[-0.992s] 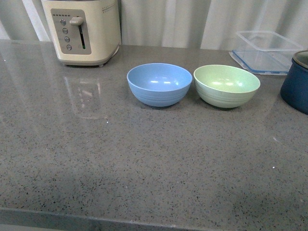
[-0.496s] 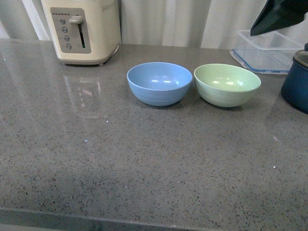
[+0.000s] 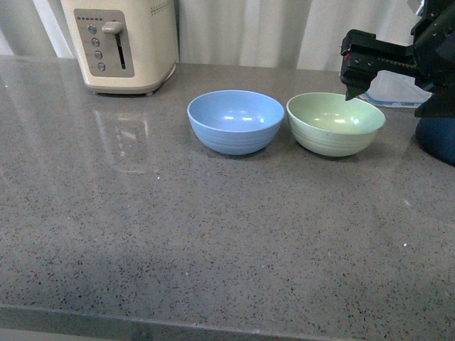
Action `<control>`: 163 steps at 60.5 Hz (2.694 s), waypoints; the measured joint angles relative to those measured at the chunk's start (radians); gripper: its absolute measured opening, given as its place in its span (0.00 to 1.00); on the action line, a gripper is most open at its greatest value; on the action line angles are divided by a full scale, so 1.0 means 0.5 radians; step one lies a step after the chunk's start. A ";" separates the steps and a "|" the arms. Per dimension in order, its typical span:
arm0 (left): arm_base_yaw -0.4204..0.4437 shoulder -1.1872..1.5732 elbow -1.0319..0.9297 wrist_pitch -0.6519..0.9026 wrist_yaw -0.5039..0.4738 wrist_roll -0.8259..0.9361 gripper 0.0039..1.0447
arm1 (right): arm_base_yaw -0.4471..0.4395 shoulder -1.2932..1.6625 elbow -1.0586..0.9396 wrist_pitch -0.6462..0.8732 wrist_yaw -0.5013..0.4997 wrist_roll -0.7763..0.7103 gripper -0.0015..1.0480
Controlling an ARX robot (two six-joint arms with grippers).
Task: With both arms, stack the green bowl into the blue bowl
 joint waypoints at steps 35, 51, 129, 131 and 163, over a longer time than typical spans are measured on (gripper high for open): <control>0.000 0.000 0.000 0.000 0.000 0.000 0.94 | -0.048 0.366 0.288 -0.120 0.132 0.153 0.53; 0.000 0.000 0.000 0.000 0.000 0.000 0.94 | -0.049 0.398 0.311 -0.152 0.130 0.177 0.18; 0.000 0.000 0.000 0.000 -0.001 0.000 0.94 | 0.520 0.414 0.734 -0.156 0.177 0.113 0.01; 0.000 0.000 0.000 0.000 0.000 0.000 0.94 | 0.514 0.433 0.734 -0.154 0.187 0.106 0.01; 0.000 0.000 0.000 0.000 0.000 0.000 0.94 | 0.437 0.473 0.657 -0.043 0.218 0.048 0.25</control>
